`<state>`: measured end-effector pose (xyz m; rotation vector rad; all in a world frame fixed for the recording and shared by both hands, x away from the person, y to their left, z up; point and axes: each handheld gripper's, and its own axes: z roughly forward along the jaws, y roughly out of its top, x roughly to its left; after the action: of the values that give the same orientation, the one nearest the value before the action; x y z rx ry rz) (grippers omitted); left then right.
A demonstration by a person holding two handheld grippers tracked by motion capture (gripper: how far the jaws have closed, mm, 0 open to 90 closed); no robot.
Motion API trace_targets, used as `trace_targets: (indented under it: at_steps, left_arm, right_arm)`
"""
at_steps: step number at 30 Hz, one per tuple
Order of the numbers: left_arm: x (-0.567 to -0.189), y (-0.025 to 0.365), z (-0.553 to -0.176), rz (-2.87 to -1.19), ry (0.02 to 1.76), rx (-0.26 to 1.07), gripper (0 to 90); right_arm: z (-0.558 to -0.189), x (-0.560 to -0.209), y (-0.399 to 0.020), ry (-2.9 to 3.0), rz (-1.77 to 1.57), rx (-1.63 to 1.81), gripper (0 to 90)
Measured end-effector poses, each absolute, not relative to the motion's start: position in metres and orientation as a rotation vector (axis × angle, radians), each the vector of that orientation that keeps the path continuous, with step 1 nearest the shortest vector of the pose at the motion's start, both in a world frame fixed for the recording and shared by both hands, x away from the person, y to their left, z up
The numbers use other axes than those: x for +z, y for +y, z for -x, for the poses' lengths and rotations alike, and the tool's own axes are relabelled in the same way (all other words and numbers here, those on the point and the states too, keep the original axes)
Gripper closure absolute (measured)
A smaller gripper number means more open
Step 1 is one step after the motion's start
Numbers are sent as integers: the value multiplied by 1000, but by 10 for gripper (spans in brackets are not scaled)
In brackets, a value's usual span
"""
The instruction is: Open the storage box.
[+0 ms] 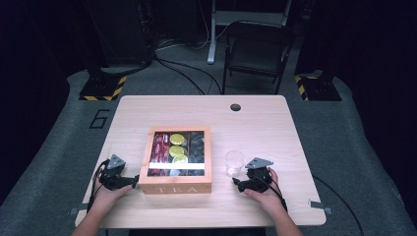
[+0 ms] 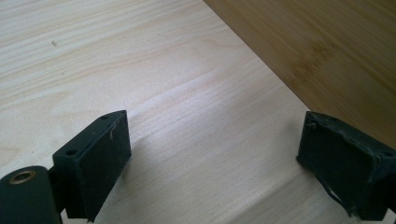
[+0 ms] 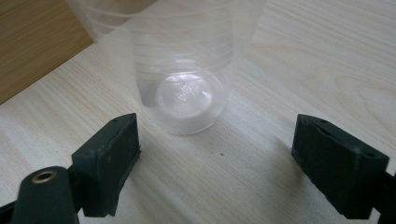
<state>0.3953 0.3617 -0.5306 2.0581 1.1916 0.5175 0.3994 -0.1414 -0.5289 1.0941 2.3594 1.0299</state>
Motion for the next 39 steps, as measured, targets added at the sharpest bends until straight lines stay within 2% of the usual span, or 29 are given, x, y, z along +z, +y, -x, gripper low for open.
trace_targets:
  at_steps: [19,23,27,29,30,31,34,35,39]
  left_arm:
    - [-532,359,-394,-2030,1225,545,96]
    - [-531,359,-394,-2030,1224,546,101]
    - [-530,360,-393,-2027,1215,543,160]
    - [-529,361,-393,-2036,1217,532,174]
    - [-528,360,-393,-2027,1220,542,203]
    - [-525,362,-392,-2053,1213,517,289]
    - [-524,362,-392,-2059,1214,516,344]
    - [-523,361,-392,-2063,1210,504,361]
    - [-521,360,-392,-2079,1201,499,374]
  right_arm:
    - [-398,-529,-140,2343,-1120,1026,140]
    - [-398,-528,-141,2350,-1109,1030,163]
    - [-398,-527,-139,2352,-1130,1020,196]
    - [-397,-526,-140,2360,-1125,1020,253]
    - [-398,-526,-141,2350,-1113,1025,277]
    - [-397,-524,-142,2346,-1146,1027,331]
    - [-399,-524,-146,2346,-1137,1028,373]
    - [-399,-522,-148,2354,-1154,1031,415]
    - [-398,-520,-153,2361,-1193,1028,444]
